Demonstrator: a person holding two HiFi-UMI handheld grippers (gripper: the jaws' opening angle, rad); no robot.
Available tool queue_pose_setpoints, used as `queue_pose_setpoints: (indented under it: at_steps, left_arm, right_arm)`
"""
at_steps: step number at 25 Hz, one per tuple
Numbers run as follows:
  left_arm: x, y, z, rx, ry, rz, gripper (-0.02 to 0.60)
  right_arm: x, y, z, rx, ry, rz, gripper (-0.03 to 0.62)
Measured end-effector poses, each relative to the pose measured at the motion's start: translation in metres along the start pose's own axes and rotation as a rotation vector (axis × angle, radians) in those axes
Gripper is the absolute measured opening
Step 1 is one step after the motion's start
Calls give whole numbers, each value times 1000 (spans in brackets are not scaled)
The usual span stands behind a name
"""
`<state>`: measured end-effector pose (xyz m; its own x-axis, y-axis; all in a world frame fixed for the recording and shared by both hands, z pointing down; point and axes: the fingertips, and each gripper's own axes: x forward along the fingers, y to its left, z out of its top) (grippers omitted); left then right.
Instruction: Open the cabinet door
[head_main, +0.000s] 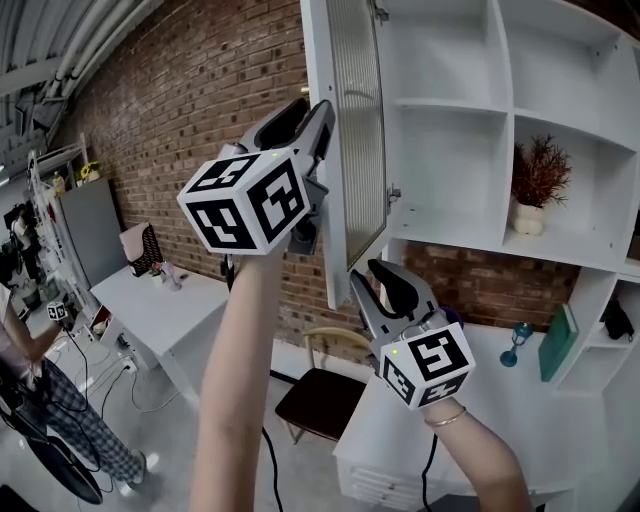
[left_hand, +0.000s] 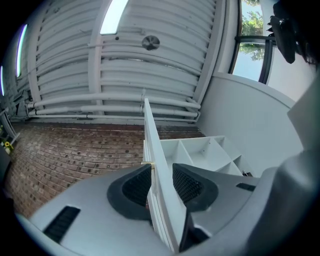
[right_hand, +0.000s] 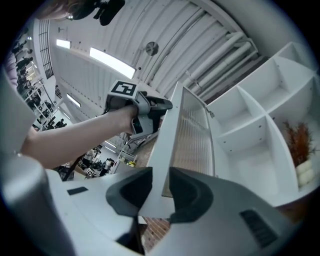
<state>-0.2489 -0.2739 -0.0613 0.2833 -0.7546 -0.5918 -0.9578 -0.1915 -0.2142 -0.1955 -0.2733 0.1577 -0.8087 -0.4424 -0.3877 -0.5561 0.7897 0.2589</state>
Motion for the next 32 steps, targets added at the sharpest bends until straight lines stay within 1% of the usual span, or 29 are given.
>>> queue_pose_setpoints:
  at_steps: [6,10,14,21,28,32]
  left_arm:
    - [-13,-12,-4,13,-6,27,124]
    - [-30,-27,-7,31,-4,55,105]
    - [-47,-43,-19,35,10,82,83]
    - [-81,-69,-65,15,71,139,70]
    - [-116,-107,-114,11,168,136,54]
    - [-132,-129,-148,-17,224,134,43]
  right_arm:
    - [-21,-20,0,9,22,-18,94]
    - [-39,-30,-1,26,31,-19,89]
    - [-57,-40,-4,45,47,-14,84]
    - [-86,-51,-15,50,78,3,80]
    - [-114,-58,-36,79,125,2,80]
    - [-133,-60,-52,99,154,-7,80]
